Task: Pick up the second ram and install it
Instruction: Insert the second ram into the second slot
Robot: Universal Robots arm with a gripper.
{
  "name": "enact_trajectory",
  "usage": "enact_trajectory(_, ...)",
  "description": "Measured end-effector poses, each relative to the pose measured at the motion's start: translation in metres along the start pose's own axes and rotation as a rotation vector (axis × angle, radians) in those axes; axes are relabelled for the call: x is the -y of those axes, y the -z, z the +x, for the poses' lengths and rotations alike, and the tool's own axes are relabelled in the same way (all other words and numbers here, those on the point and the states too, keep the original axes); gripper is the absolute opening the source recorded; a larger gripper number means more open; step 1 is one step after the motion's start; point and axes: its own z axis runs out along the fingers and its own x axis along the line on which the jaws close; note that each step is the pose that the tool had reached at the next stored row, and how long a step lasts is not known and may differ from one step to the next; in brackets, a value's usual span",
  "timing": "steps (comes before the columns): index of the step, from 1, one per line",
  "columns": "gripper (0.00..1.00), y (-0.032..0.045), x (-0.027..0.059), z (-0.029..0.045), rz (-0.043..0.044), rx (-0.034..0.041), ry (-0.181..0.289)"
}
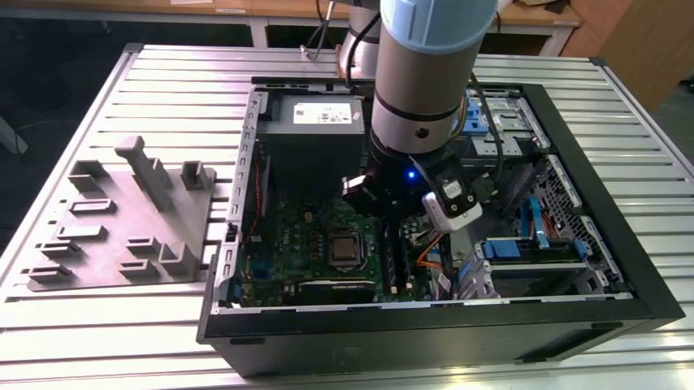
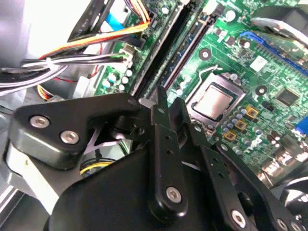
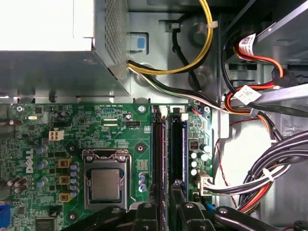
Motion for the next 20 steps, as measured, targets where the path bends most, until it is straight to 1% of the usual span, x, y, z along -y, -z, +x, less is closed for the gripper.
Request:
enact_trajectory(3, 0.24, 0.0000, 0.0000, 0.0000, 0.0002, 0.0000, 0.000)
enact_trajectory(4, 0.17, 0.0001, 0.0000, 0.0000, 0.0003, -0.0001, 0.000)
enact_trajectory(5, 0.17, 0.0000, 0.0000, 0.0000, 0.0003, -0.0001, 0.000)
enact_trajectory(6, 0.11, 0.0000, 0.0000, 0.0000, 0.0003, 0.0000, 0.000)
enact_trajectory(7, 0.10, 0.0001, 0.0000, 0.0000, 0.0004, -0.0001, 0.000)
enact_trajectory(12, 0.10, 0.0002, -0.0001, 0.0000, 0.0007, -0.0001, 0.000)
enact_trajectory(16, 0.10, 0.0058, -0.0011, -0.0002, 0.0006, 0.0000, 0.000)
enact_trajectory(20, 0.10, 0.0060, -0.0011, -0.0002, 0.0003, 0.0001, 0.000)
